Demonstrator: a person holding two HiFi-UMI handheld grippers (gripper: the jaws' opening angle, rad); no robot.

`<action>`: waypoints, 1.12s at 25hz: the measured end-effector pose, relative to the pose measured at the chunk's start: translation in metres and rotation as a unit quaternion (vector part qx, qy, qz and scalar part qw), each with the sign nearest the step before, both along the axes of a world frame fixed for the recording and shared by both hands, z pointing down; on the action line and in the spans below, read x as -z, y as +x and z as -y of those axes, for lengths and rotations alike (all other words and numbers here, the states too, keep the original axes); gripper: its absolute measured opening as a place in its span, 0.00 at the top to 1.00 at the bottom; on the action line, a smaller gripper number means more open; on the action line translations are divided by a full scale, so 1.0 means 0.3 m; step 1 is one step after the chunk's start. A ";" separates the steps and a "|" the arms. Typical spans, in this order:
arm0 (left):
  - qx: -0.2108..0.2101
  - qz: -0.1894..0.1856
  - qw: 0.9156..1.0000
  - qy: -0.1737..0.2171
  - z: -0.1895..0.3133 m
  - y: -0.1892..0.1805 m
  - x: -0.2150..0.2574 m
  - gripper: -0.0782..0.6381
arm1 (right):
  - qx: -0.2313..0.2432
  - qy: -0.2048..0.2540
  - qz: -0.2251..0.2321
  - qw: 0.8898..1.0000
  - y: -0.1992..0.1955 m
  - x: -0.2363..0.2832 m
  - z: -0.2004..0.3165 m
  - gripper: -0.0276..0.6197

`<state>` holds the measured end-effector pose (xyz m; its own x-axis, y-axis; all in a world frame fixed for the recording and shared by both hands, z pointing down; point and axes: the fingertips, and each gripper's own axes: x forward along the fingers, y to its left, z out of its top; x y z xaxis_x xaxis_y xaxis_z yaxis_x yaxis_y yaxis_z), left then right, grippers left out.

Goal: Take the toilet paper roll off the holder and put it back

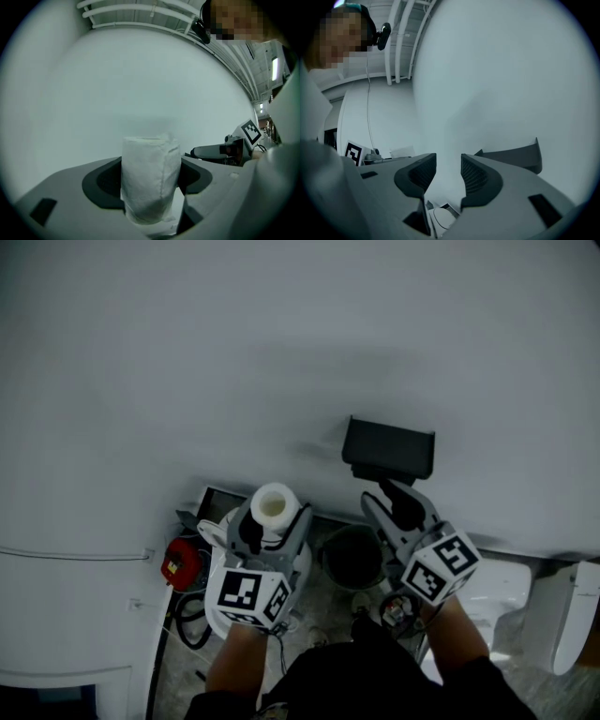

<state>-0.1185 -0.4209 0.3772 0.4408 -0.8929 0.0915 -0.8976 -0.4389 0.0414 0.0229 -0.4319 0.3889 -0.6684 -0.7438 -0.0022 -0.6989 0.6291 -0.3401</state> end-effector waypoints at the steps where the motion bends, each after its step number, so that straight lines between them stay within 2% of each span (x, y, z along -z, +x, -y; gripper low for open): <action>1: 0.000 -0.003 1.000 -0.002 -0.020 -0.031 -0.011 0.45 | 0.000 -0.002 -0.002 1.000 -0.031 -0.005 -0.018 0.71; 8: -0.019 -0.028 0.999 -0.002 -0.214 -0.215 -0.048 0.45 | -0.027 0.001 -0.040 0.999 -0.202 -0.006 -0.234 0.71; 13: -0.051 -0.040 0.998 0.001 -0.343 -0.248 -0.052 0.45 | -0.068 0.006 -0.052 0.996 -0.212 0.017 -0.400 0.71; 18: -0.090 -0.049 0.995 0.000 -0.438 -0.199 -0.050 0.45 | -0.109 0.001 -0.062 0.992 -0.161 0.021 -0.543 0.71; 24: -0.119 -0.050 0.992 0.004 -0.556 -0.056 -0.012 0.45 | -0.136 0.007 -0.059 0.989 -0.024 0.056 -0.682 0.71; 28: -0.123 -0.047 0.991 0.007 -0.637 0.051 0.015 0.45 | -0.139 0.011 -0.047 0.989 0.084 0.068 -0.763 0.71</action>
